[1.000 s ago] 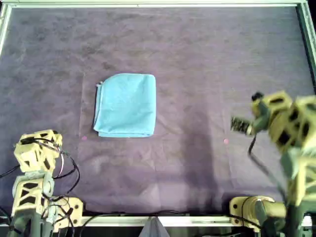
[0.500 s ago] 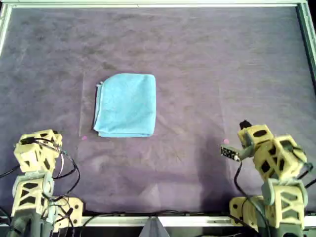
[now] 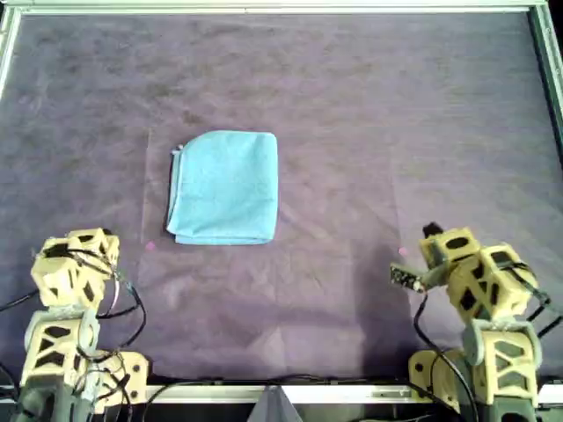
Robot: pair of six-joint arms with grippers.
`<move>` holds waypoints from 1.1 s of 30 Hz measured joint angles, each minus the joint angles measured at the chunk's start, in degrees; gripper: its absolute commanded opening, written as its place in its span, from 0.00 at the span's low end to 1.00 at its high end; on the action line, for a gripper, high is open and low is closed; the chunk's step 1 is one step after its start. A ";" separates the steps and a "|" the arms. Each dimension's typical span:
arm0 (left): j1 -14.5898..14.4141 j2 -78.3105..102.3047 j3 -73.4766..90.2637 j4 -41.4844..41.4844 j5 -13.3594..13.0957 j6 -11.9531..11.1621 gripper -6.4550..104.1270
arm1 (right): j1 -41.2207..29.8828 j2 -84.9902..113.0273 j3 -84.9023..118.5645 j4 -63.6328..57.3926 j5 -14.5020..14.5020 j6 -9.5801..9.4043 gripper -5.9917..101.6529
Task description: Fold a cloth
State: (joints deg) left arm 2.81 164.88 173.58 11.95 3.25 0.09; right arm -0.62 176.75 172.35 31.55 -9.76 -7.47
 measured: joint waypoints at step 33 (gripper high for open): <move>-0.53 9.67 0.00 36.30 -0.88 0.79 0.06 | -5.54 0.00 0.79 17.84 0.00 0.00 0.05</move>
State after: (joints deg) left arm 2.29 174.55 173.58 48.25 2.37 0.88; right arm -6.15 176.75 173.14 49.39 -9.76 -7.47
